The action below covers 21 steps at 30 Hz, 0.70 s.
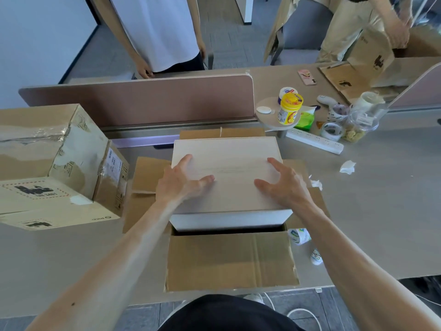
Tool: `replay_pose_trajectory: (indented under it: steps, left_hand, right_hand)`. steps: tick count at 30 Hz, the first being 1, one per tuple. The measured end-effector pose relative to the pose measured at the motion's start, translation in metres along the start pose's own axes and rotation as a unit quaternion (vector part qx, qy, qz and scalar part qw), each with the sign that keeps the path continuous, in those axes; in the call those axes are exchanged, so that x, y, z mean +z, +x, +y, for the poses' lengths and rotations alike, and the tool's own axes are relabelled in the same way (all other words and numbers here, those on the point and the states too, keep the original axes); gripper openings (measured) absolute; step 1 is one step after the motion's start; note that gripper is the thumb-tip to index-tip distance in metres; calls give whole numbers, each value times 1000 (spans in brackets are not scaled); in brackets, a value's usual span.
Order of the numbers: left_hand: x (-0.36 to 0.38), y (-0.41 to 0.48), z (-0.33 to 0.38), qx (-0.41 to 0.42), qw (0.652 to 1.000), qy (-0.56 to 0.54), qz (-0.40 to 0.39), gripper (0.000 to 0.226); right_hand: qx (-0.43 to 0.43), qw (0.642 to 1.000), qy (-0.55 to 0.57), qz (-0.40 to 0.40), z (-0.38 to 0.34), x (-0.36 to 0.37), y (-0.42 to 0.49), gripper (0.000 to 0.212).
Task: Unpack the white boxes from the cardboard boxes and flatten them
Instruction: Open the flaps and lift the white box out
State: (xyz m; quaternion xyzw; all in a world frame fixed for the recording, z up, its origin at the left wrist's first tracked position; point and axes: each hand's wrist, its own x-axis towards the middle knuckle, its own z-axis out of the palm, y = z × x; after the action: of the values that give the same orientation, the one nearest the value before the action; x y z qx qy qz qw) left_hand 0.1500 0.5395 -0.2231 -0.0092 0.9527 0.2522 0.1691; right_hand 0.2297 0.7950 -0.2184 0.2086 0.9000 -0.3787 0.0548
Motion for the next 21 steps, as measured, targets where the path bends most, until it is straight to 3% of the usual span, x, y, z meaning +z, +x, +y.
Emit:
replay_pose_trajectory:
  steps: [5,9,14,21]
  left_hand:
    - [-16,-18,0,15,999,19,36,108]
    - [-28,-43,3,5,996,17,89,98]
    - [-44,-79,-2,-42,990,12,138,98]
    - [-57,-142,-39,-142,967,-12,212,96]
  right_hand:
    - [-28,999,-20,17,-15,-13,-11,75]
    - [-66,997,-44,19,-30,-22,-20,74]
    - [-131,990,-50,4,-52,-25,-28,75]
    - [-244,965,-69,-74,-86,-1,-44,79]
